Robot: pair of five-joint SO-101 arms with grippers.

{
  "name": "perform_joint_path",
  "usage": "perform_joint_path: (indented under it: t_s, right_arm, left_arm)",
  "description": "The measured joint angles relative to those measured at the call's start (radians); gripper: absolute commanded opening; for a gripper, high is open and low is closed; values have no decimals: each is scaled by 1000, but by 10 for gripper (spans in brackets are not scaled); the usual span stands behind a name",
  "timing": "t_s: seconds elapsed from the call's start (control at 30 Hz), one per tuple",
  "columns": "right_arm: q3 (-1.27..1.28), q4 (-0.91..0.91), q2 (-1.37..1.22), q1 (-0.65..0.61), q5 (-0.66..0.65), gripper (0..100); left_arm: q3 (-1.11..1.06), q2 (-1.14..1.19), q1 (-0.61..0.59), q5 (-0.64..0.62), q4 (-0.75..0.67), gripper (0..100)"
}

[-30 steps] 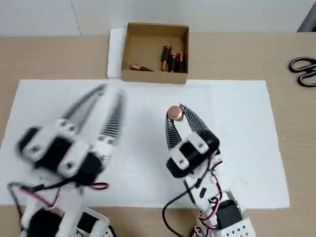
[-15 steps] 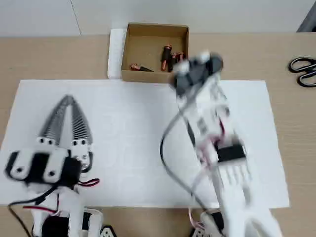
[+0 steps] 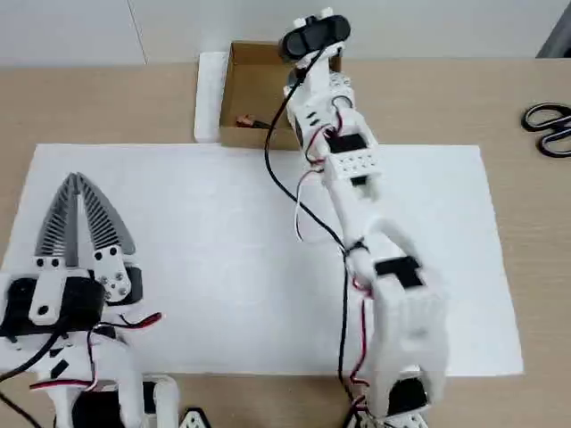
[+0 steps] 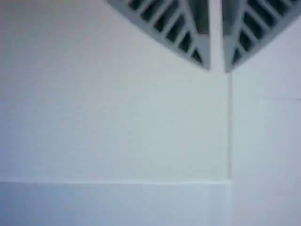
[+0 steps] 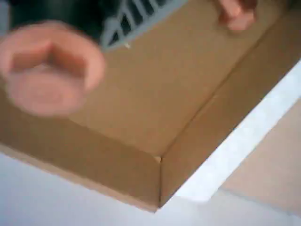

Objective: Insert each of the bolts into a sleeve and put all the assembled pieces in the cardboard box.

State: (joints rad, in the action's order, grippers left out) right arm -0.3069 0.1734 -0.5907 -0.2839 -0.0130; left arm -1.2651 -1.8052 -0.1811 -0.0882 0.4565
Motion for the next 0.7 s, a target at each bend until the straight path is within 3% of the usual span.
perform_joint_path:
  t_s: [0.17, 0.57, 0.7]
  right_arm:
    - [-272, 28, -222, -2, 114, 4]
    - [-726, 265, -545, -49, 130, 14]
    - [-749, 281, -577, -49, 130, 108]
  left_arm:
    - [0, 0, -77, -6, 0, 6]
    - [0, 0, -87, -5, 0, 6]
    - [0, 0, -87, -5, 0, 6]
